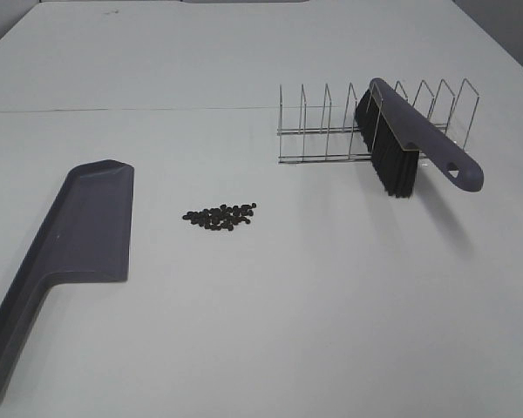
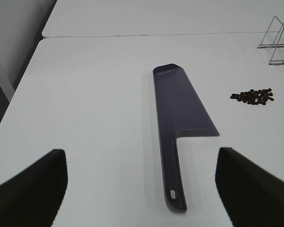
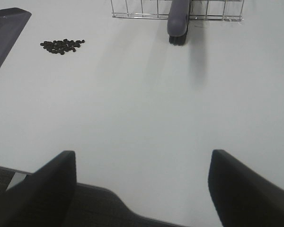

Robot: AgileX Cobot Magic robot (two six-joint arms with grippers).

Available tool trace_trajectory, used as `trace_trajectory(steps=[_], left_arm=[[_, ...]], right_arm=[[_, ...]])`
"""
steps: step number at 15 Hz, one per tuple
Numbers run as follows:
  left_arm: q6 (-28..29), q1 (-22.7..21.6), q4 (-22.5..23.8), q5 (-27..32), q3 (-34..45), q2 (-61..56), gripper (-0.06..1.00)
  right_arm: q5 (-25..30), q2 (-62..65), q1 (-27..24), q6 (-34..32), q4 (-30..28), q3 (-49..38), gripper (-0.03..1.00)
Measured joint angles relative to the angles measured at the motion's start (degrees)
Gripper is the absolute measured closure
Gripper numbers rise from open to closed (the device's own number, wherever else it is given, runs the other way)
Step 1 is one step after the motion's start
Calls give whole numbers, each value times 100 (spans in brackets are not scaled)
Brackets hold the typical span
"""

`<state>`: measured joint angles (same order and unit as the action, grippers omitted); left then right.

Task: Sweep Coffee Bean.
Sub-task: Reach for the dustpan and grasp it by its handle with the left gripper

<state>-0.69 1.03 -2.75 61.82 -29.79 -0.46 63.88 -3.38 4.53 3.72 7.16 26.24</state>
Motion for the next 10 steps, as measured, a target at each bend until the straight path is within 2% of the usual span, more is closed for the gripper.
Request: trace_trajectory(steps=[10], left_arm=[[0,0,0,0,0,0,17]], right_arm=[[0,0,0,0,0,0,28]])
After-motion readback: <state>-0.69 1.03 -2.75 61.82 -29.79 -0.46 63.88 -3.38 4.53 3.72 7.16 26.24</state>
